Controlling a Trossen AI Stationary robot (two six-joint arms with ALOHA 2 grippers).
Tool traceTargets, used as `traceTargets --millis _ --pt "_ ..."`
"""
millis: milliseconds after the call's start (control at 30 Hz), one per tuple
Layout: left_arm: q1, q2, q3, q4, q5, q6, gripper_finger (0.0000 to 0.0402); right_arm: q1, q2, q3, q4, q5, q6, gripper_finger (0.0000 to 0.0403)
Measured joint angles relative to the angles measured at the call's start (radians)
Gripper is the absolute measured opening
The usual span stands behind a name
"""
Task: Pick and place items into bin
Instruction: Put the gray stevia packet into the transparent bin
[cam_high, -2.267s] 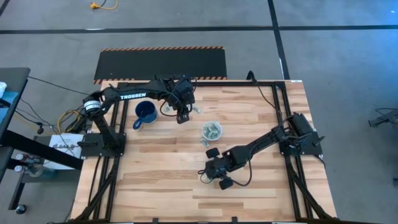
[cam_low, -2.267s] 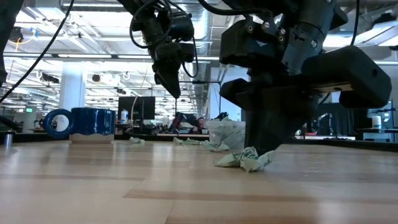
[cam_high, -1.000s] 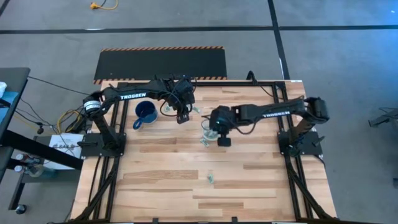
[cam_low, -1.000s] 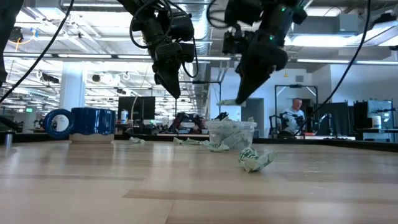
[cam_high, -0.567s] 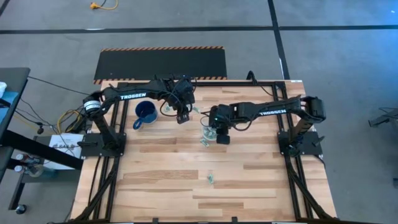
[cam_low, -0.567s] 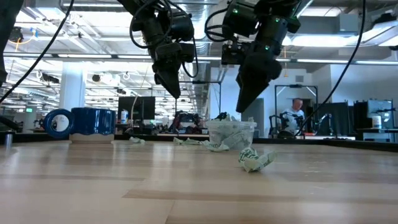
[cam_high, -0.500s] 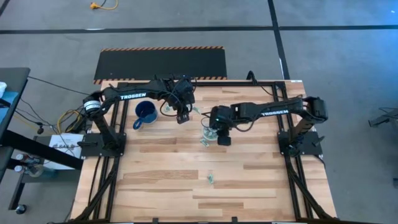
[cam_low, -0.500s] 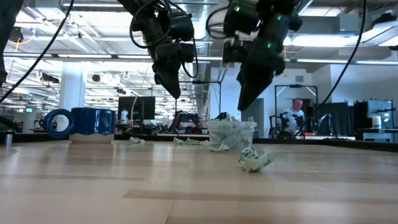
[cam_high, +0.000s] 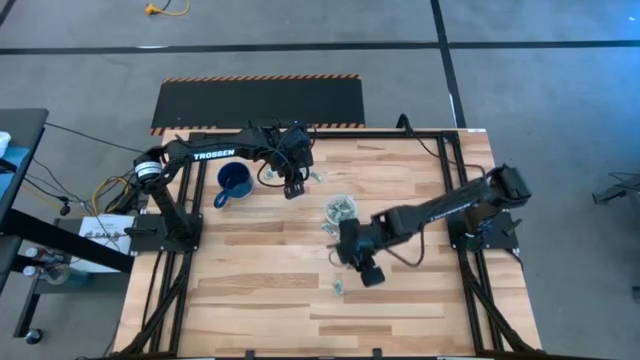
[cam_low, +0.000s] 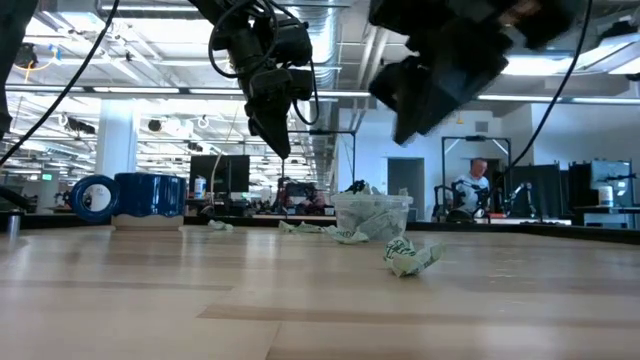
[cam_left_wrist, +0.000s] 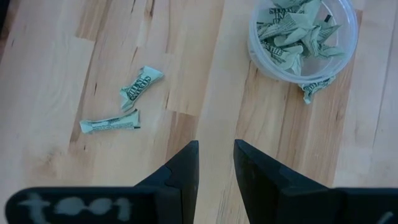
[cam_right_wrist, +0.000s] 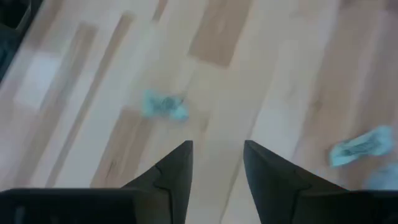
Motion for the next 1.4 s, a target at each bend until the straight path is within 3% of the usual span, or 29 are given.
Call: traceTargets --millis 267,433,533,1400 --pt "0.0 0.0 0.0 0.0 0.0 0.003 0.0089 0.088 0.116 0.001 0.125 0.025 -0.185 0.0136" --pt "0.0 0.0 0.0 0.001 -0.013 0.009 0.0089 0.111 0.177 -0.001 0.116 0.167 -0.293 0.0147" --pt "0.0 0.0 0.0 0.001 -0.025 0.009 0.0089 0.12 0.197 0.003 0.135 0.191 -0.331 0.0157" --pt "0.0 0.0 0.0 0.001 -0.027 0.007 0.0089 0.2 0.291 0.063 0.17 0.249 -0.396 0.0157"
